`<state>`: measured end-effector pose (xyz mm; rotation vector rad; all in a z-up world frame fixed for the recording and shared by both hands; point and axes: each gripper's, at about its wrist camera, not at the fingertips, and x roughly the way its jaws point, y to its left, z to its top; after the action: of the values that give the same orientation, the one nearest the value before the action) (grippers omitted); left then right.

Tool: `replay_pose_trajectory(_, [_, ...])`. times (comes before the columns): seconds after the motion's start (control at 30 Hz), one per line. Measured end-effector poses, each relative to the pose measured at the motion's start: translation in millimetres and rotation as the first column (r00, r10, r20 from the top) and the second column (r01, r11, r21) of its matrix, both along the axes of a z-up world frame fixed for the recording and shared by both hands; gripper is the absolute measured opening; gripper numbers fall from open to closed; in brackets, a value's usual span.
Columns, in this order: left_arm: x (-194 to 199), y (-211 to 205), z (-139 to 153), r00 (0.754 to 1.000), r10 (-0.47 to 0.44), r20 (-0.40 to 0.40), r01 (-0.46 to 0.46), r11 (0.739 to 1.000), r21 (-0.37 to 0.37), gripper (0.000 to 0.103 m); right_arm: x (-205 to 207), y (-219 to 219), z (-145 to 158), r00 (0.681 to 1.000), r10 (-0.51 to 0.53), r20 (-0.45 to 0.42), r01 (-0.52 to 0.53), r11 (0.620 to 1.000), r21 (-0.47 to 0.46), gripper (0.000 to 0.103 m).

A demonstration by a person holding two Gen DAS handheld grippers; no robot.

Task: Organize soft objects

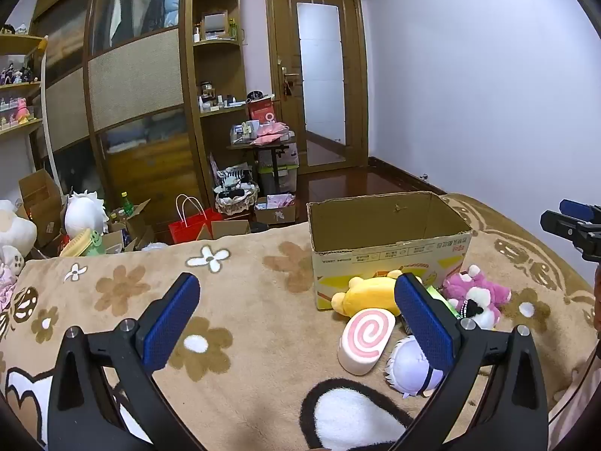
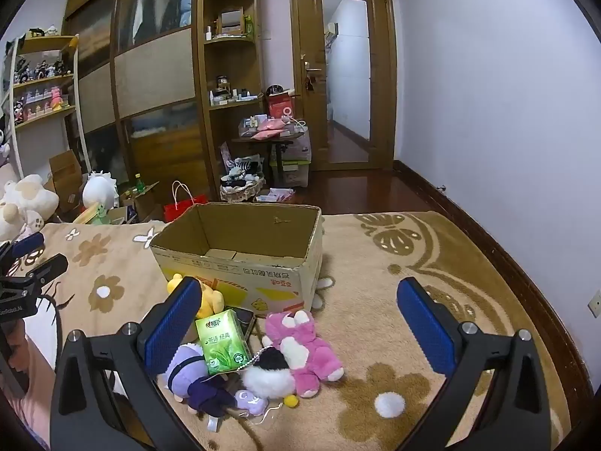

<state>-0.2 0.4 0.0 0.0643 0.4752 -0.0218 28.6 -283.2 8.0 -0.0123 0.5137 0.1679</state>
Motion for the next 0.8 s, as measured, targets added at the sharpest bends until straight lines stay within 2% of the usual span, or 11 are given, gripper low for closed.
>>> replay_pose_trajectory(0.8, [0.9,0.6,-1.6,1.000,-0.002,-0.007,0.002,1.000,0.009,0.102,1.2,0.7,-1.8,1.000,0.001,-0.004,-0.001,1.000,-0.005,0.103])
